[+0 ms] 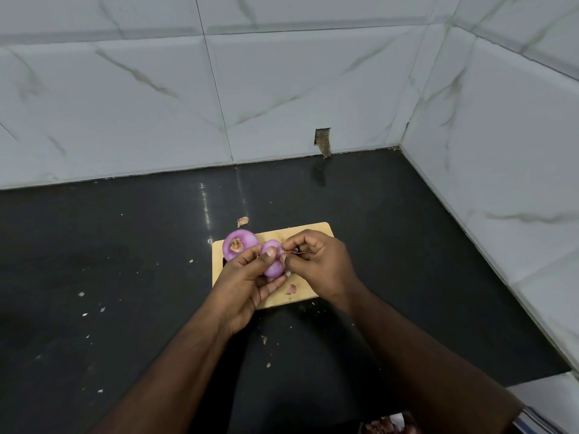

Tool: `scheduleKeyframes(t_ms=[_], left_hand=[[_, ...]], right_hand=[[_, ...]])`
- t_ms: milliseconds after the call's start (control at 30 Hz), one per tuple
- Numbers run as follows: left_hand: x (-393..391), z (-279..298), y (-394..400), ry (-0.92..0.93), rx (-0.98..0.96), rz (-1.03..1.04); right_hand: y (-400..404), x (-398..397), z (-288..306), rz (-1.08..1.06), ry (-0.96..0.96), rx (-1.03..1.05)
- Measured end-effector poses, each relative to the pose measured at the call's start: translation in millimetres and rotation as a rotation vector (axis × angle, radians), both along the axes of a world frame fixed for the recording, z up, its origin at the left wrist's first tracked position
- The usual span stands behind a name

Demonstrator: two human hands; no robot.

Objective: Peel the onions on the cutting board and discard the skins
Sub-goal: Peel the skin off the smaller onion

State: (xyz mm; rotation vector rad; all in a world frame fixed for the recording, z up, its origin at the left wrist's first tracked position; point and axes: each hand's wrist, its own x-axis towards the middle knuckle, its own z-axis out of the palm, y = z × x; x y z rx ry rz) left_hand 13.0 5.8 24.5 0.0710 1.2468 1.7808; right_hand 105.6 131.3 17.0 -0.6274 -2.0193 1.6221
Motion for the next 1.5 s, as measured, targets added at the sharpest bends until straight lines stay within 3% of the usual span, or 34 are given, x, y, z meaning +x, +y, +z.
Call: scheduleKeyframes(t_ms=[133, 300, 467, 567, 700, 800, 1000, 1133, 1400, 1500], left_hand=[[1, 0, 3, -0.065, 0.016, 0.044], [0, 1, 3, -0.166, 0.027, 0.103], [-1, -2, 3, -0.17, -0.034, 0.076], [-1, -5, 3, -0.165, -0.037, 0.091], [1, -8, 6, -0.108, -0.021, 0.065], [6, -7, 8, -0.058, -0.022, 0.062], [12, -6, 12, 0.005, -0.025, 0.097], [12, -5, 10, -0.005, -0.032, 0.082], [3, 1, 2, -0.1, -0.124, -0.014], [3, -2, 0, -0.146, -0.125, 0.019]], right_hand=[[-3, -4, -2, -0.059, 0.022, -0.021], [11, -5, -8, -0.134, 0.001, -0.242], [35, 0, -9, -0.039, -0.333, 0.249], [33, 0, 4, 0.029, -0.358, 0.327], [10, -3, -4, 0.1, -0.275, 0.027], [-2, -7, -15, -0.022, -0.144, -0.159], [-15, -13, -24, -0.267, -0.033, -0.217], [-13, -13, -17, -0.262, 0.01, -0.218], [19, -3, -2, 0.097, -0.186, 0.208], [31, -5, 1, 0.106, -0.281, 0.404]])
